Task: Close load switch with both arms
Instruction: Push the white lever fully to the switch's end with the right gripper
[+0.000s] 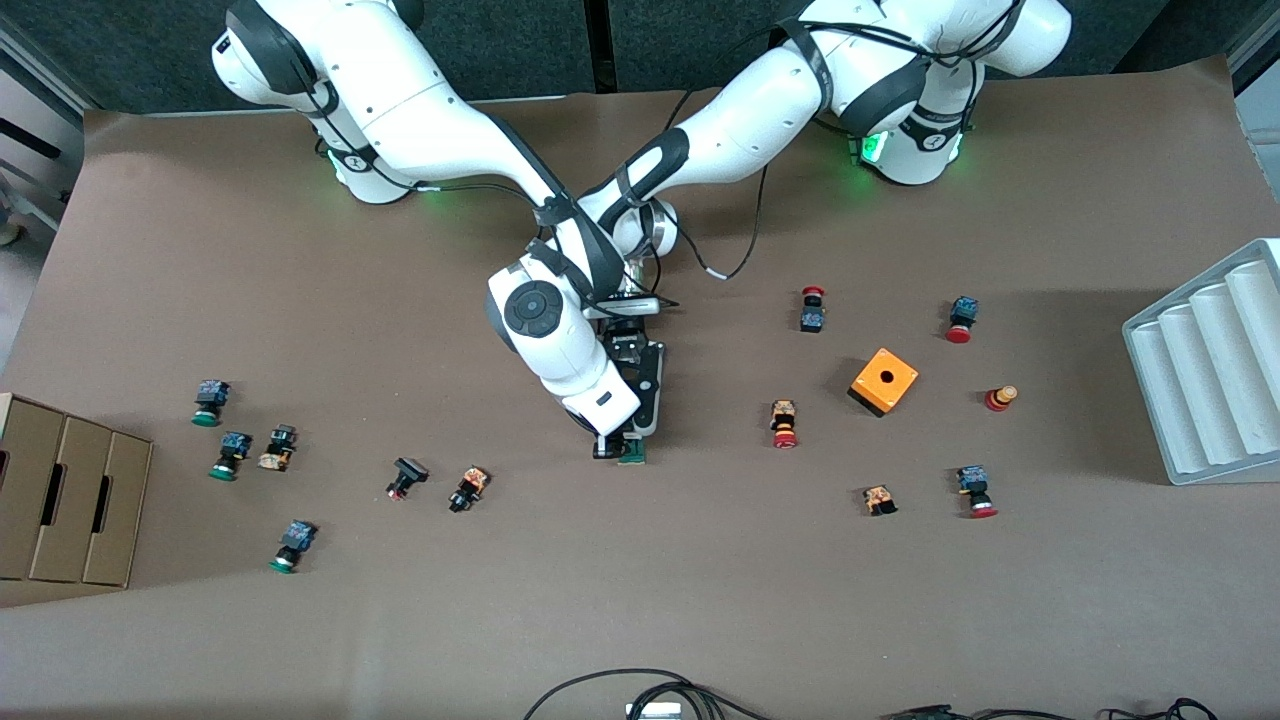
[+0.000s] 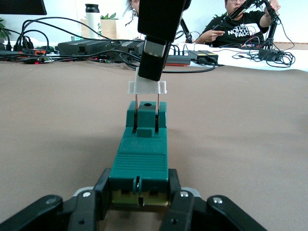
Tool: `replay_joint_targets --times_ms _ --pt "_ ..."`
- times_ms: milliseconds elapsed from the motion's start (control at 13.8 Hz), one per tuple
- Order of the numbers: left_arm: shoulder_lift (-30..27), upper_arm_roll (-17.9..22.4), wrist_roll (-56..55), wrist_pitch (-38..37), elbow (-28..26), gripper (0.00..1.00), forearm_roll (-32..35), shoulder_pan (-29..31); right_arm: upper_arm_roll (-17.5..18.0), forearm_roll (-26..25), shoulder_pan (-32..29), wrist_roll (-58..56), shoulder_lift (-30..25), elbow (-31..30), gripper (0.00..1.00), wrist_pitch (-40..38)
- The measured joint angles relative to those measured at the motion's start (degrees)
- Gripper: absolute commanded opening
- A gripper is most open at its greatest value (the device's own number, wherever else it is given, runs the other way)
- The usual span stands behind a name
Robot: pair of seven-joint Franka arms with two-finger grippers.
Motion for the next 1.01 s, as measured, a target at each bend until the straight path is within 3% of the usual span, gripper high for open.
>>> replay_joint_targets --times_ms 1014 --pt "0.00 0.00 0.00 0.00 0.00 0.27 0.00 0.00 0.28 0.00 0.08 0.04 1.04 -0.05 0.28 0.54"
